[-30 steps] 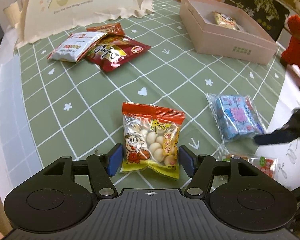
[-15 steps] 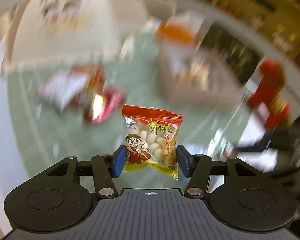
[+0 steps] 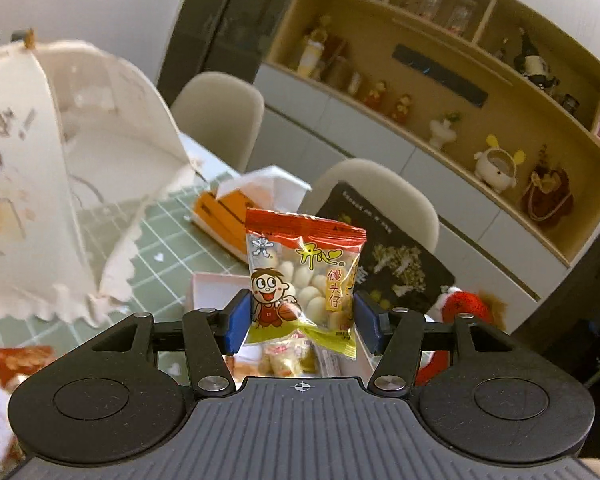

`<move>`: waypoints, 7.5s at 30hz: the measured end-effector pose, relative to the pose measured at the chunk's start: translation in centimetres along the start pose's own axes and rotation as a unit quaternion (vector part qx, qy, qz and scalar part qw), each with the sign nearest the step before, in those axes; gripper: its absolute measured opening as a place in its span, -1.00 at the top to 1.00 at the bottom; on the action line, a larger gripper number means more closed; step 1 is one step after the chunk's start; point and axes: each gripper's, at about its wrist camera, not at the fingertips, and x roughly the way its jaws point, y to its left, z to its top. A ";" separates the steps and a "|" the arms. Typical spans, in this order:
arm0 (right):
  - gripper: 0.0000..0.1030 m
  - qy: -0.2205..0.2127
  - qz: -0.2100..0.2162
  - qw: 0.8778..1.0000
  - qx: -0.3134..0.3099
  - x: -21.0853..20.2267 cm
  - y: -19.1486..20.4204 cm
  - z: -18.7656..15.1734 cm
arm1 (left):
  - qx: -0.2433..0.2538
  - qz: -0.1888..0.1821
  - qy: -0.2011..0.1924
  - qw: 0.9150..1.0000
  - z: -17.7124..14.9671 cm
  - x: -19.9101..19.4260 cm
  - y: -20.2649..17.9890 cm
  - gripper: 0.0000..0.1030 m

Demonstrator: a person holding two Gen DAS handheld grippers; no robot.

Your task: Organize snacks

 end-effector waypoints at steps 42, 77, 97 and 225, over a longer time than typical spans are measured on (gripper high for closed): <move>-0.11 0.113 0.151 0.982 -0.025 24.4 12.3 18.3 | -0.263 0.189 0.019 0.946 -21.5 -16.3 17.7 -0.13; 0.08 0.121 0.168 0.966 -0.154 15.5 12.0 6.9 | -0.153 0.275 0.016 0.949 -11.4 -10.5 22.3 -0.12; -0.11 0.110 0.092 0.981 -0.128 9.2 7.9 1.7 | 0.014 0.287 0.138 0.948 -11.8 -4.8 19.6 -0.27; -0.17 0.135 0.058 0.988 0.042 13.4 10.1 2.7 | -0.143 0.203 0.086 0.965 -23.2 -17.9 11.8 -0.60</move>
